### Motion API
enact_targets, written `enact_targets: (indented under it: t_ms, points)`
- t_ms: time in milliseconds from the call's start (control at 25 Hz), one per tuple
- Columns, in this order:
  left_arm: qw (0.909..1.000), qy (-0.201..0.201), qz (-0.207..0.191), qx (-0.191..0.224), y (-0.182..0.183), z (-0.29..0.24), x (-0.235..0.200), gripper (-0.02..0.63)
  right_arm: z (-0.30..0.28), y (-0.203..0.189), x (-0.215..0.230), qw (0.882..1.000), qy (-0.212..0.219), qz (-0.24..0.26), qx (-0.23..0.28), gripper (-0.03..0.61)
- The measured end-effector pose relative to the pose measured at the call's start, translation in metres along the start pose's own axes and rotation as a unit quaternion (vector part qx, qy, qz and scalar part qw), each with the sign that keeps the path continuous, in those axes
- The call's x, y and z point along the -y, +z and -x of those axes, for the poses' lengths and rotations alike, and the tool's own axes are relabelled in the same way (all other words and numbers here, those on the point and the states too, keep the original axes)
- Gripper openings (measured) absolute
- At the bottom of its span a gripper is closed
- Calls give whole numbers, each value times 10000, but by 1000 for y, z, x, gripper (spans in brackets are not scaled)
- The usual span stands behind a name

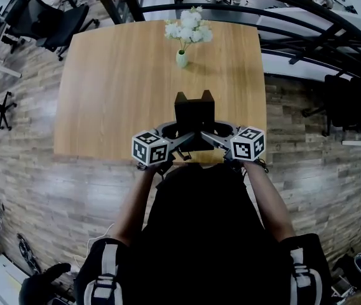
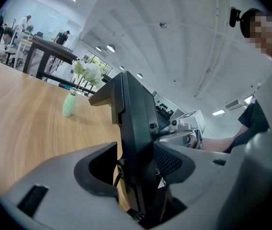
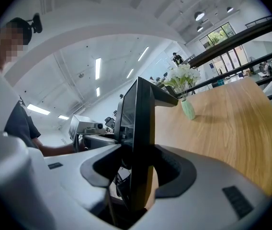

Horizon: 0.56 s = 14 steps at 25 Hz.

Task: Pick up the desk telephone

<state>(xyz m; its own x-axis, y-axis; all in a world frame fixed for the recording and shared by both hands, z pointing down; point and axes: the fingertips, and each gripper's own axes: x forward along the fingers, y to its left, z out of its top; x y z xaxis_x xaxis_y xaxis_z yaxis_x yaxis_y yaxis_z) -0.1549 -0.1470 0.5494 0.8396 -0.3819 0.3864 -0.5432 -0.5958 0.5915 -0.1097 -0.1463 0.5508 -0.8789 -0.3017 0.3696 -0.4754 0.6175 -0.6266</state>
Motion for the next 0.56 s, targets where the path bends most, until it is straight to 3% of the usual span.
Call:
enact_targets:
  t_ms: [560]
  points:
    - [10000,-77,-18,-47,-5,2,2,244,1,-5,-3,9999,-84,31,44,221]
